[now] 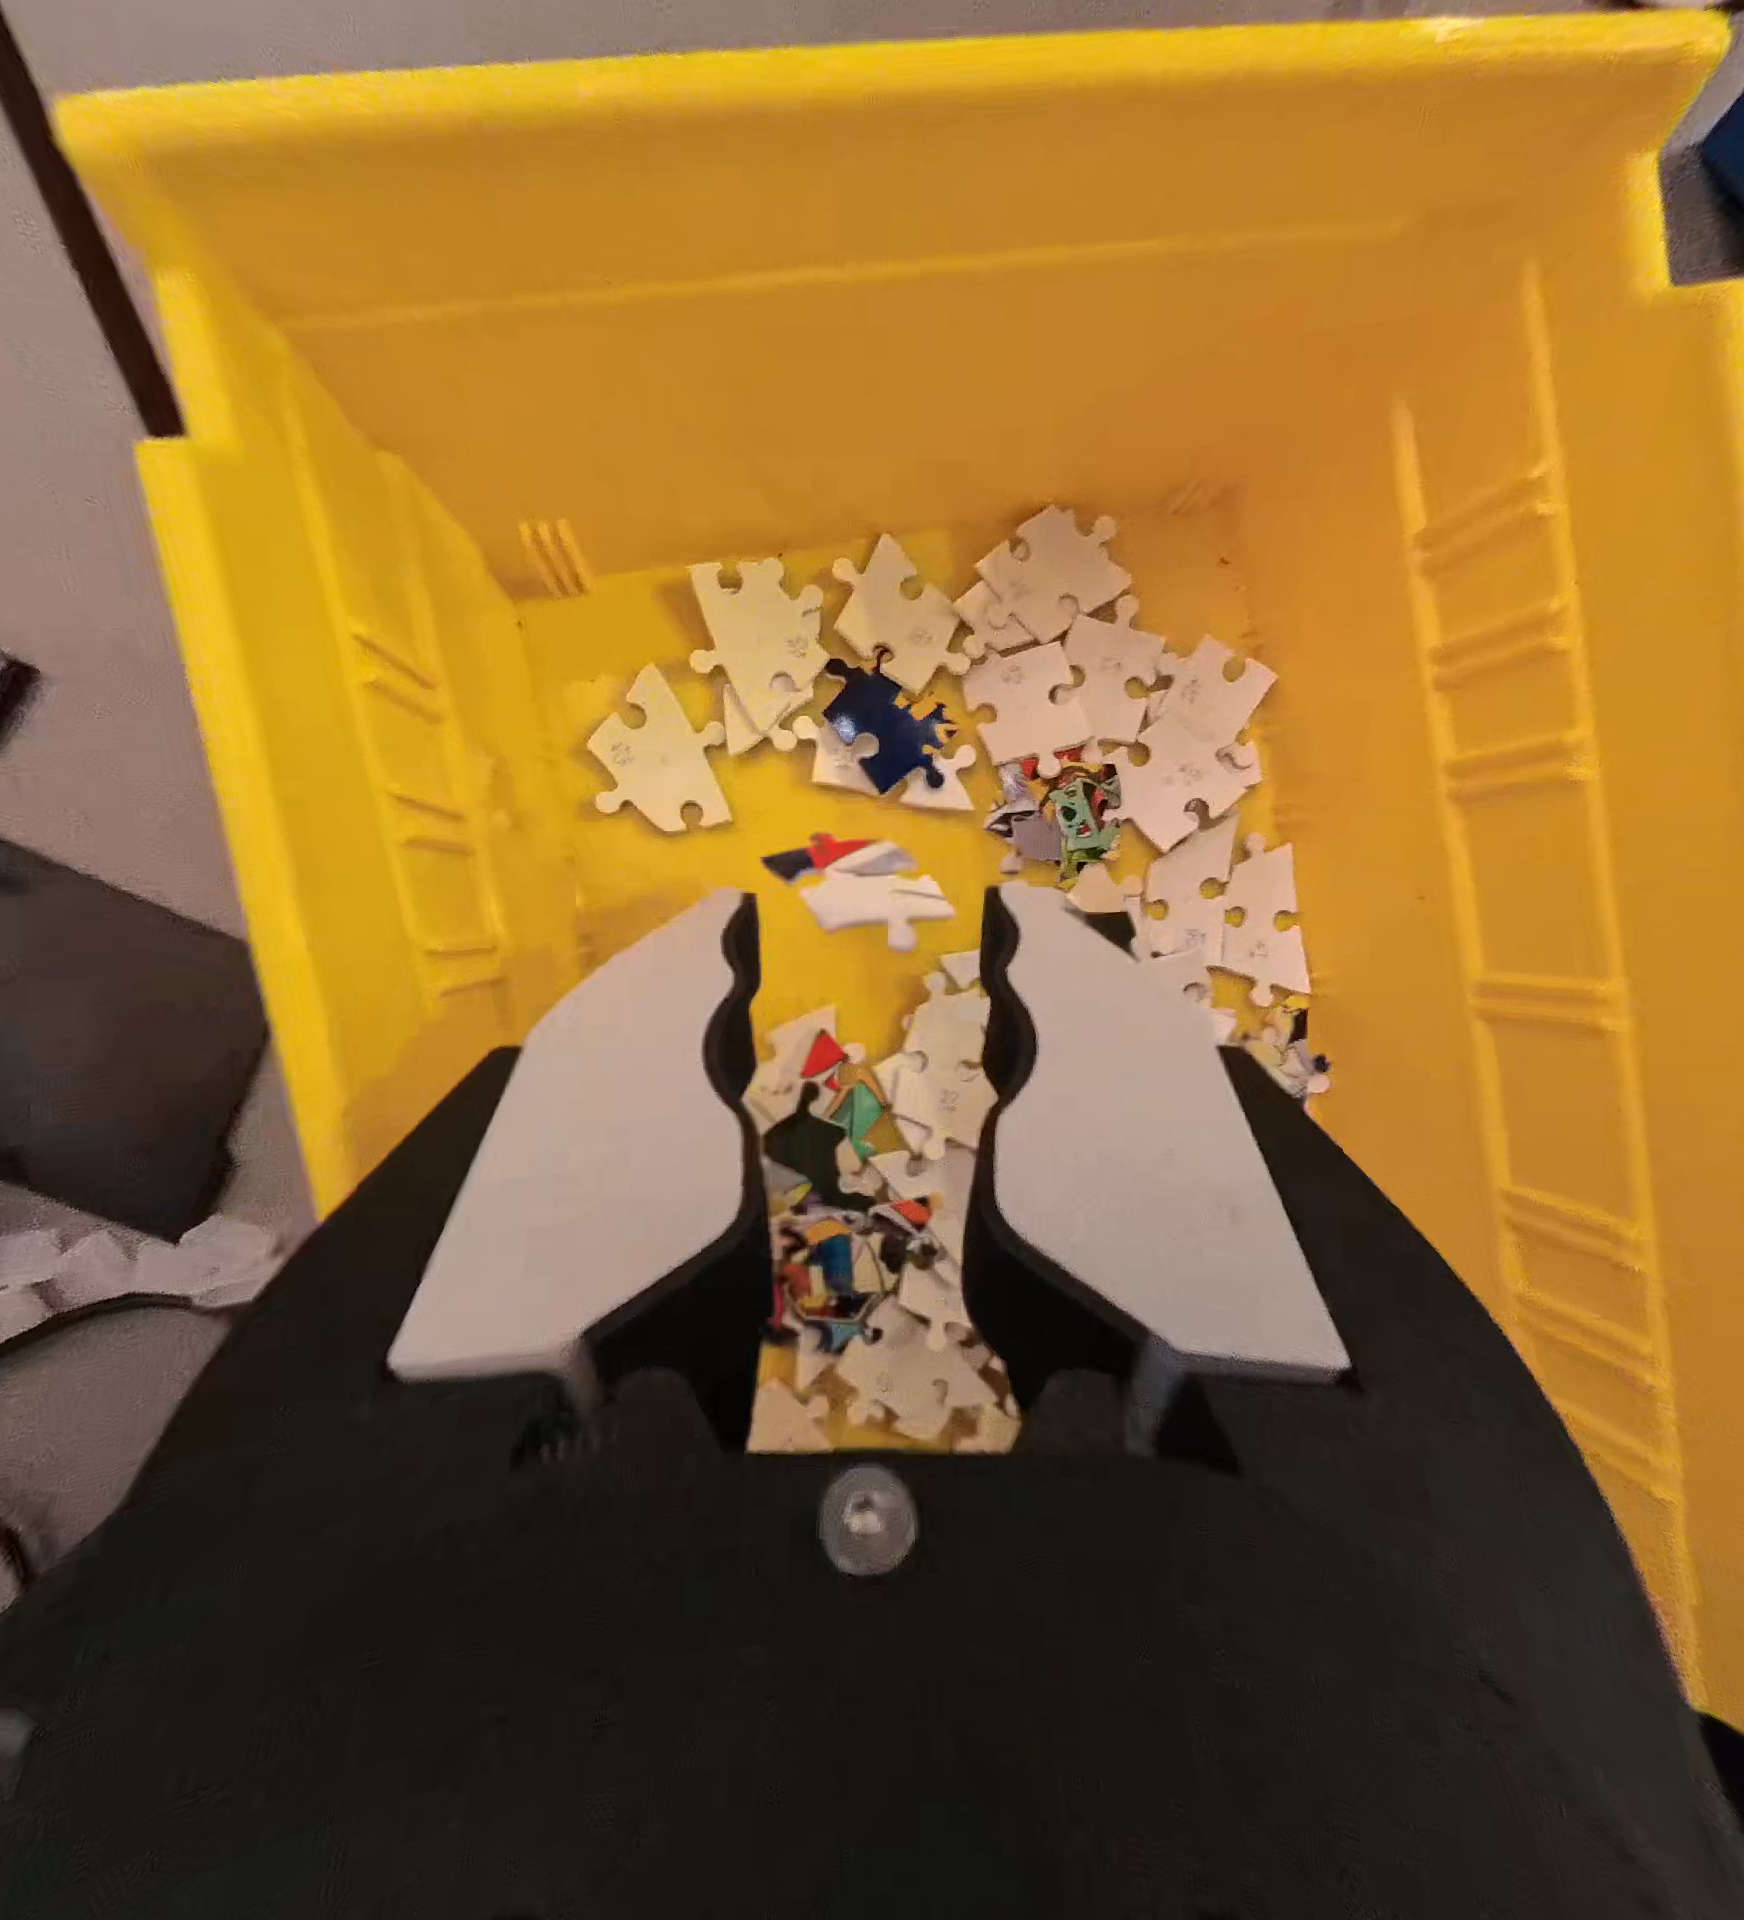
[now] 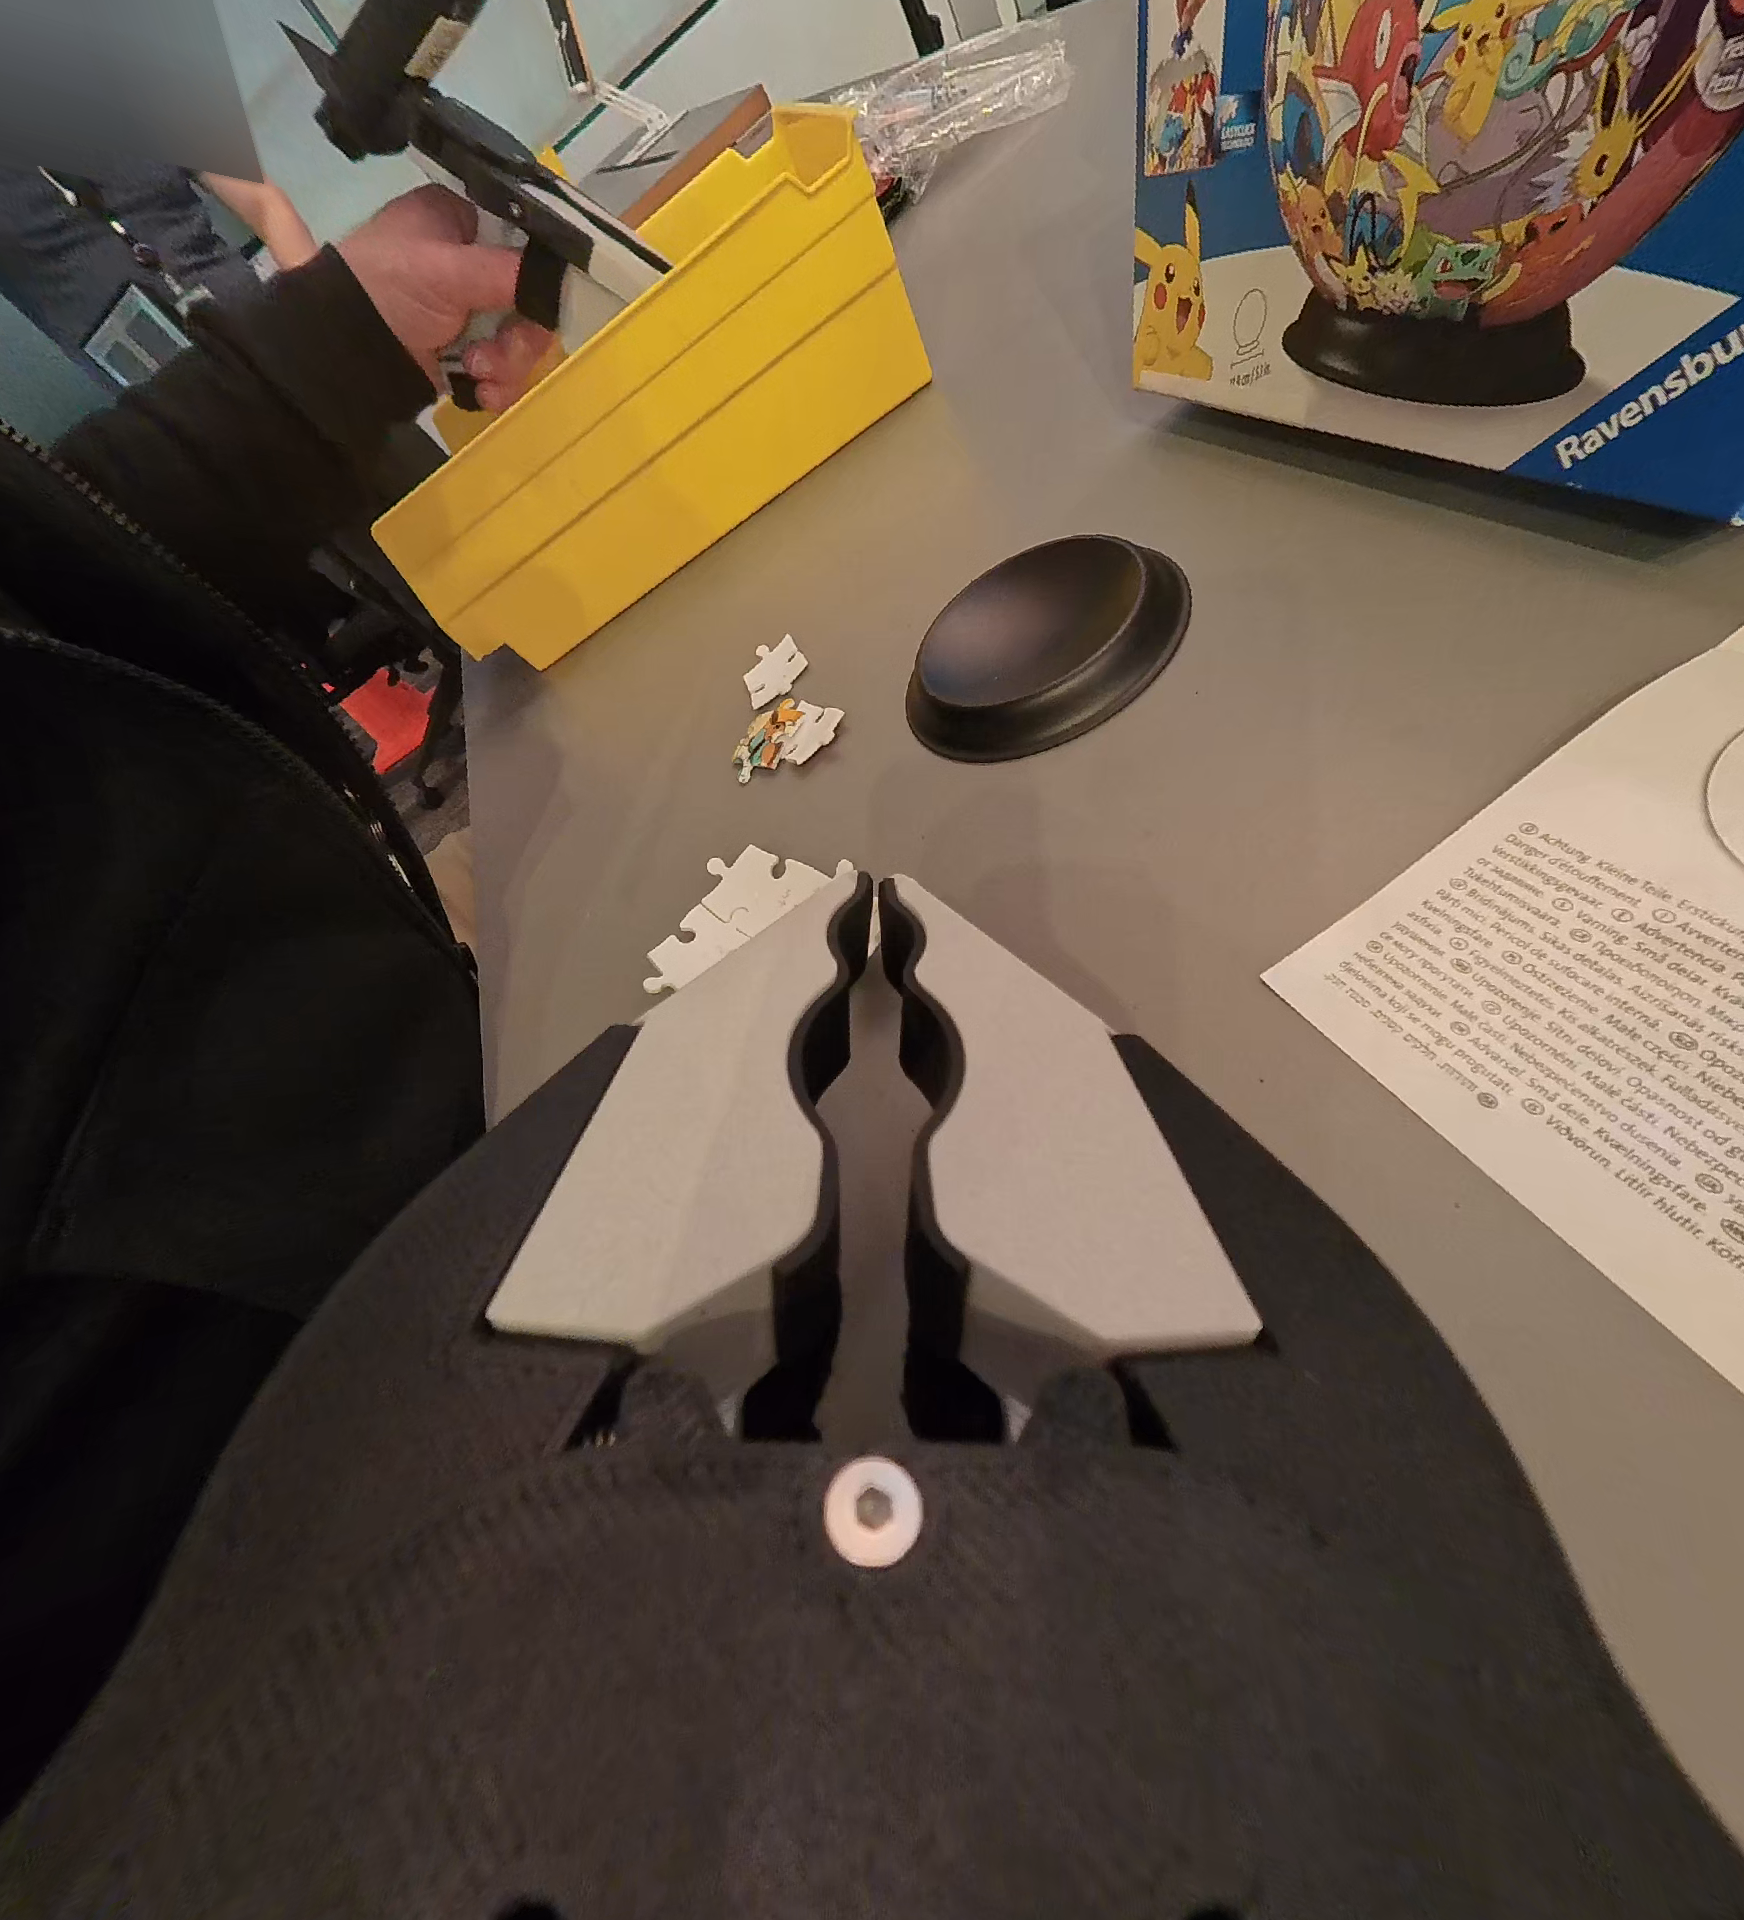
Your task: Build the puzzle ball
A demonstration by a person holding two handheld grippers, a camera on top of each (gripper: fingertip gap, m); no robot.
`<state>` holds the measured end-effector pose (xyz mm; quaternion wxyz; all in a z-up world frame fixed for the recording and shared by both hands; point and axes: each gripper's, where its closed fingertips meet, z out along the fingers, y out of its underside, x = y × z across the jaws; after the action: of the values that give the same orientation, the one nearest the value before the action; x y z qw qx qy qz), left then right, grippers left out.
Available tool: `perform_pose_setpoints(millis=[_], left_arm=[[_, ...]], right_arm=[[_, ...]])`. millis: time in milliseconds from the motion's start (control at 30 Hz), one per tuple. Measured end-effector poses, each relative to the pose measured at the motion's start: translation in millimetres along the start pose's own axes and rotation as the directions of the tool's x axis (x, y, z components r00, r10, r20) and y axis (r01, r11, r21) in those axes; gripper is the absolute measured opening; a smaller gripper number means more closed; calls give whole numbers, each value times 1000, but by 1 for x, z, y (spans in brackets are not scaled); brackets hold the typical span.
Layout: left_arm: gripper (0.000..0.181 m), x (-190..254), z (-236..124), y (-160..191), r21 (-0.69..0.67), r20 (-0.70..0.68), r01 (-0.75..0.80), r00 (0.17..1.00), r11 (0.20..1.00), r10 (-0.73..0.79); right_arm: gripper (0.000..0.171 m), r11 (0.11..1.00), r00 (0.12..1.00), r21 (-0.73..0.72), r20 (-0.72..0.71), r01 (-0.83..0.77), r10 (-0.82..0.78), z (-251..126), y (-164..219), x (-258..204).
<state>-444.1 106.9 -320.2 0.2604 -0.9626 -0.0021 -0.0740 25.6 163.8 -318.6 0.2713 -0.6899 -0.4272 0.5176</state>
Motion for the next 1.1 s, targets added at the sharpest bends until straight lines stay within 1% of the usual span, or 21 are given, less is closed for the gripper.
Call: perform_pose_setpoints(millis=[33,67,133,200,267,400,433,533,567,600,733,833,933,1033,1100], left_arm=[[48,-4,-4,0,-5,24,0,1000,1000,0],[48,-6,-9,0,0,35,2,999,1000,-2],[46,-6,-18,3,-8,58,-2,998,1000,3],[44,-7,-21,17,-68,98,-12,995,998,19],[40,-5,-17,37,-135,131,3,991,991,15],[44,-7,1,73,-248,190,58,982,967,-10],[44,-8,4,77,-254,210,75,978,964,-21],[37,-9,12,80,-235,224,103,973,966,-50],[28,-14,12,80,-229,260,102,965,968,-40],[22,-17,12,81,-227,285,89,958,970,-21],[20,-16,11,81,-208,287,84,958,975,-22],[12,-15,6,77,-161,279,95,959,982,-47],[2,-7,2,67,-79,223,97,972,992,-77],[2,4,1,59,-5,121,136,984,991,-134],[2,7,-1,57,19,71,170,983,985,-171]], right_arm=[[0,1000,1000,-1,0,0,0,0,0,0],[0,1000,1000,-3,0,-1,1,0,0,0],[0,1000,1000,-4,0,-2,2,0,0,0],[0,1000,1000,-4,-1,-2,2,0,0,0],[0,1000,1000,-5,-2,-2,2,1,1,0],[0,1000,1000,-7,-1,-2,2,1,1,0],[0,1000,1000,-7,-1,-2,2,1,1,0],[0,1000,1000,-8,-4,0,0,1,1,0],[0,1000,1000,-8,-4,-1,1,1,1,0],[0,1000,1000,-8,-4,-1,1,1,1,0],[0,1000,1000,-8,-2,-3,3,1,1,0],[0,1000,1000,-7,-2,-2,2,1,1,0],[0,1000,1000,-6,-2,-2,2,1,1,0],[0,1000,1000,-6,-3,-1,1,1,1,0],[0,1000,1000,-6,-3,-2,2,1,1,0]])
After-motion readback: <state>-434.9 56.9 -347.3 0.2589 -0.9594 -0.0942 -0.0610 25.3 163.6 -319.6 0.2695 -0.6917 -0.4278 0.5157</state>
